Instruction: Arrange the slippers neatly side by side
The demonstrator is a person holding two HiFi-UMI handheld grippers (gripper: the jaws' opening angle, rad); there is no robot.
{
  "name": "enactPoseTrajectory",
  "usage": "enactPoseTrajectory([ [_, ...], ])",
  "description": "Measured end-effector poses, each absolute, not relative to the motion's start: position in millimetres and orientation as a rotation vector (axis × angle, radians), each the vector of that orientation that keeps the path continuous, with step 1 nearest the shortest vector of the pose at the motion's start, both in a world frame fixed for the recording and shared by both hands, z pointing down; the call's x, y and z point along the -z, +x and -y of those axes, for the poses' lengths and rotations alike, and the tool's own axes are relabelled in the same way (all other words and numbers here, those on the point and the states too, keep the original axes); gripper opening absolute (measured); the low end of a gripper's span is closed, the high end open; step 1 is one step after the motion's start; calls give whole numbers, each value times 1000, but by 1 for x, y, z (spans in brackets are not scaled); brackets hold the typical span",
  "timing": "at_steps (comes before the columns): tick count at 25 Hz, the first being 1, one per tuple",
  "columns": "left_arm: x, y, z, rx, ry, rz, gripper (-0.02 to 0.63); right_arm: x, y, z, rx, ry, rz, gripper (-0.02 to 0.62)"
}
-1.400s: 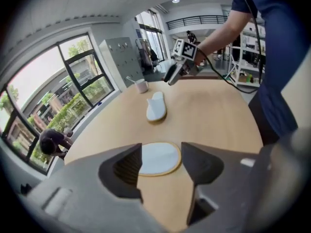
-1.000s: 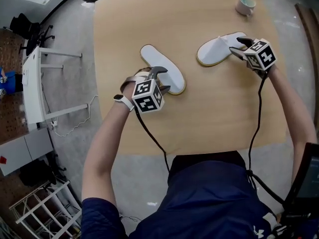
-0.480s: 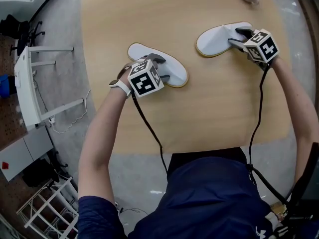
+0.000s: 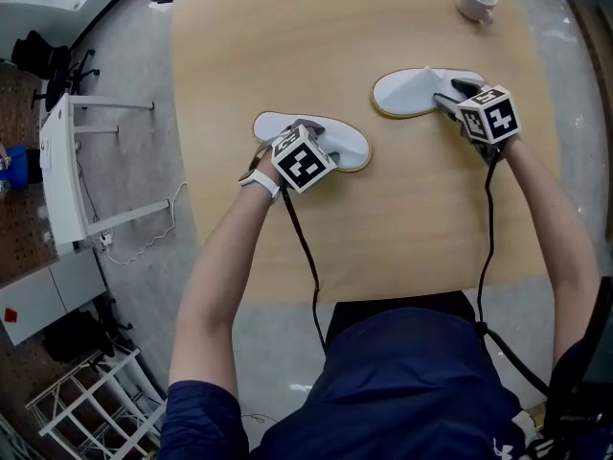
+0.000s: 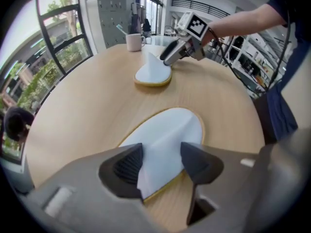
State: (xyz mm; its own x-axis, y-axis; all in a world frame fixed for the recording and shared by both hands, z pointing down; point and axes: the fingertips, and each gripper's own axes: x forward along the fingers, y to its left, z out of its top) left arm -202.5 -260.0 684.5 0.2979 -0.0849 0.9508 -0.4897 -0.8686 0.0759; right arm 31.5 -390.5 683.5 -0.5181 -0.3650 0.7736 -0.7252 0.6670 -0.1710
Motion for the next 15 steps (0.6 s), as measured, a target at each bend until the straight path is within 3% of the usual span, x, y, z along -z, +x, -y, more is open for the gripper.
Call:
enactPoseTrajectory([
  [15,-685,-191,251,-1267,1876,1030,253,-693,44,327,-798,1139,1921,240],
])
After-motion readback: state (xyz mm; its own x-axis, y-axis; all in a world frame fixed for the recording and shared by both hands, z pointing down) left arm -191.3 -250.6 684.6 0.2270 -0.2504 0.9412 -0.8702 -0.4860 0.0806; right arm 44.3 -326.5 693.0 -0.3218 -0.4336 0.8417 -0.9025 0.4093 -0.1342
